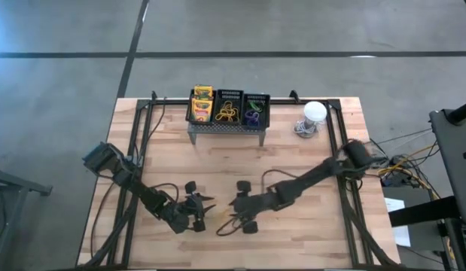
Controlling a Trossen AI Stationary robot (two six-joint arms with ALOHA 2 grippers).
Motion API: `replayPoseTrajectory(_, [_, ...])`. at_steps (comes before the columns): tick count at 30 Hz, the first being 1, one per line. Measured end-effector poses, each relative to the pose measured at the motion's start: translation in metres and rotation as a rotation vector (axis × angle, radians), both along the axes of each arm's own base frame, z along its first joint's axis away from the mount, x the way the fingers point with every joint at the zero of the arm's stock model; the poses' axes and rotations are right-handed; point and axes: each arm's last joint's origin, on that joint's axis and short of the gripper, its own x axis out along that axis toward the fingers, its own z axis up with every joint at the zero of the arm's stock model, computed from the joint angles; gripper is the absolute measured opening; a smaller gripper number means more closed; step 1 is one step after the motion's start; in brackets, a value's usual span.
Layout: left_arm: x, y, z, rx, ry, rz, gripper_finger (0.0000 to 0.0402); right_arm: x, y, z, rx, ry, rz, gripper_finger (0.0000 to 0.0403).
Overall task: Pick & Place Office Desk Supplies
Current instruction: Put the yellow rubber band into the middle black bin on the shelf
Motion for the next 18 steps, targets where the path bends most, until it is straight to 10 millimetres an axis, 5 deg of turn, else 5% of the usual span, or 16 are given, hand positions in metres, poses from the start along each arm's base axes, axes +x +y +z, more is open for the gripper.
replayPoseTrajectory(8, [0.0,0.0,0.0,0.002,0.005,0.001,0.012,0.041,0.01,-0.023,-0.096,0.188,0.044,0.0159])
replayPoseTrajectory(18, [-0.001,0.0,-0.001,0.0,0.019,-0.005,0.012,0.052,0.014,-0.026,-0.091,0.28,0.091,0.005])
